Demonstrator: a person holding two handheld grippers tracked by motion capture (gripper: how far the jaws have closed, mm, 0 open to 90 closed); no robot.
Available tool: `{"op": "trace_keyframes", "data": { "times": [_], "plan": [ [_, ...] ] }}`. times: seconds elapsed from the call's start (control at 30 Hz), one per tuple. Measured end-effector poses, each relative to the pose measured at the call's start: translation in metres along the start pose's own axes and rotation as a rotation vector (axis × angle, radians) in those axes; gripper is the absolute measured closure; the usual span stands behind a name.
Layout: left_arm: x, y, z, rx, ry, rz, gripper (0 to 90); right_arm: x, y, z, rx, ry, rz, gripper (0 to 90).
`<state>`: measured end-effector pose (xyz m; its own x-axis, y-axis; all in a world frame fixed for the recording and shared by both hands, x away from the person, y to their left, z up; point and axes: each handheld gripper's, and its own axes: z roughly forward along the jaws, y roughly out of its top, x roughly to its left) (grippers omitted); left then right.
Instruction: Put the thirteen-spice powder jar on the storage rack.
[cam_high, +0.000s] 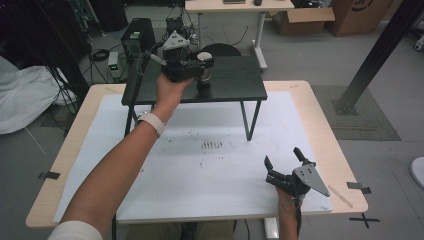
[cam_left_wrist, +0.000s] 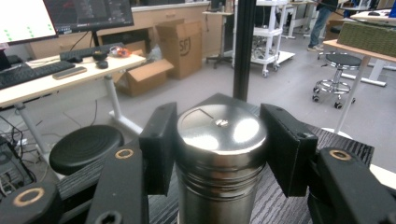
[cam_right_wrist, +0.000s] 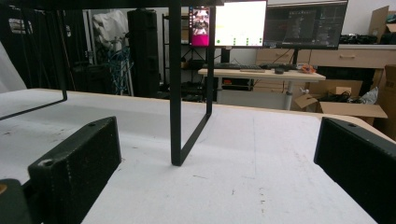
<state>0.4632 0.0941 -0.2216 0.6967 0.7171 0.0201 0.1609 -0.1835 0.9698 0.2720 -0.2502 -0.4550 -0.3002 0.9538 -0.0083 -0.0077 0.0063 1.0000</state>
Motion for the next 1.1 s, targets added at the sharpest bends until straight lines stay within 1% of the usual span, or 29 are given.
{"op": "trace_keyframes", "data": {
  "times": [0.23, 0.37, 0.6, 0.63, 0.7, 0.83, 0.93, 1.0, 1.03, 1.1],
  "plan": [
    [0.002, -0.003, 0.003, 0.038, 0.017, -0.008, 48.9, 0.0, 0.0, 0.0, 0.0, 0.0, 0.001, 0.3],
    [0.005, -0.003, 0.003, 0.041, 0.016, -0.02, 48.8, 0.0, 0.0, 0.0, 0.0, 0.0, 0.001, 0.3],
    [0.007, -0.004, 0.001, 0.042, 0.014, -0.016, 48.1, 0.0, 0.0, 0.0, 0.0, 0.0, 0.001, 0.4],
    [0.007, -0.004, 0.001, 0.041, 0.014, -0.018, 47.0, 0.0, 0.0, 0.0, 0.0, 0.0, 0.002, 0.3],
    [0.008, -0.004, 0.001, 0.037, 0.008, -0.033, 39.5, 0.0, 0.0, 0.0, -0.001, 0.0, 0.002, 0.4],
    [0.011, -0.003, -0.004, 0.017, 0.004, -0.049, 33.3, 0.0, 0.0, 0.0, 0.0, 0.0, 0.002, 0.3],
    [0.013, -0.002, -0.008, 0.004, 0.004, -0.062, 25.5, 0.0, 0.0, 0.0, 0.0, 0.0, 0.002, 0.4],
    [0.013, -0.002, -0.011, -0.005, 0.005, -0.059, 23.2, 0.0, 0.0, 0.0, -0.001, 0.0, 0.002, 0.4],
    [0.013, -0.003, -0.013, -0.017, 0.008, -0.06, 21.9, 0.0, 0.0, 0.0, 0.0, 0.0, 0.002, 0.4],
    [0.014, -0.005, -0.017, -0.038, 0.012, -0.077, 21.0, 0.0, 0.0, 0.0, 0.0, 0.0, 0.002, 0.3]
  ]
}}
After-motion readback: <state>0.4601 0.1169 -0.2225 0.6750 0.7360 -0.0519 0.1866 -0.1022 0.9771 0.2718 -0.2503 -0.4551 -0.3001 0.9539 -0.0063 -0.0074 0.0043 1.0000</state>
